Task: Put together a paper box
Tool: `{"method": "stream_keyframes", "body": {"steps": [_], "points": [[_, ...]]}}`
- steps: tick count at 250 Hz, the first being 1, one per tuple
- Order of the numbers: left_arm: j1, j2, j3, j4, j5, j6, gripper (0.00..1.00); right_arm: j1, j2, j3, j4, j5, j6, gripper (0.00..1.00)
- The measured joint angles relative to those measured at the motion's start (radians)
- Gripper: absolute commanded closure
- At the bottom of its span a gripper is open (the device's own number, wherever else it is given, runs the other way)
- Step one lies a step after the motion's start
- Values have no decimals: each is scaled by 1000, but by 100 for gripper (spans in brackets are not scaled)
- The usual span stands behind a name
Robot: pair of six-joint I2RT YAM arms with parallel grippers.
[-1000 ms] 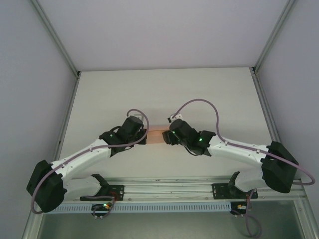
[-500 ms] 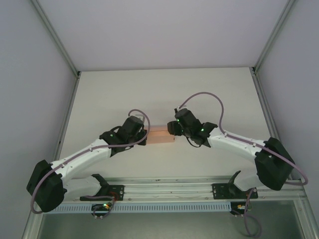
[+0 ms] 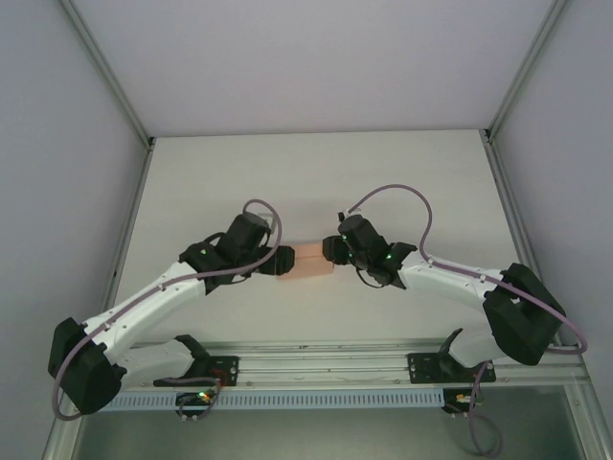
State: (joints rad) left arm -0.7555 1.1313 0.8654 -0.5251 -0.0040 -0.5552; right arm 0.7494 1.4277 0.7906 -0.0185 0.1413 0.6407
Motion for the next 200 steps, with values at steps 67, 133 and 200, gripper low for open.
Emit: {"method": "stream_keyframes", "body": {"steps": [67, 133, 200], "points": [[65, 51, -39, 58, 66, -27, 38, 4, -10, -36, 50, -23, 12, 62], [100, -23, -255, 290, 143, -108, 65, 4, -10, -55, 83, -30, 18, 63], [130, -20, -373, 572, 193, -168, 86, -3, -17, -127, 229, -51, 8, 84]]}}
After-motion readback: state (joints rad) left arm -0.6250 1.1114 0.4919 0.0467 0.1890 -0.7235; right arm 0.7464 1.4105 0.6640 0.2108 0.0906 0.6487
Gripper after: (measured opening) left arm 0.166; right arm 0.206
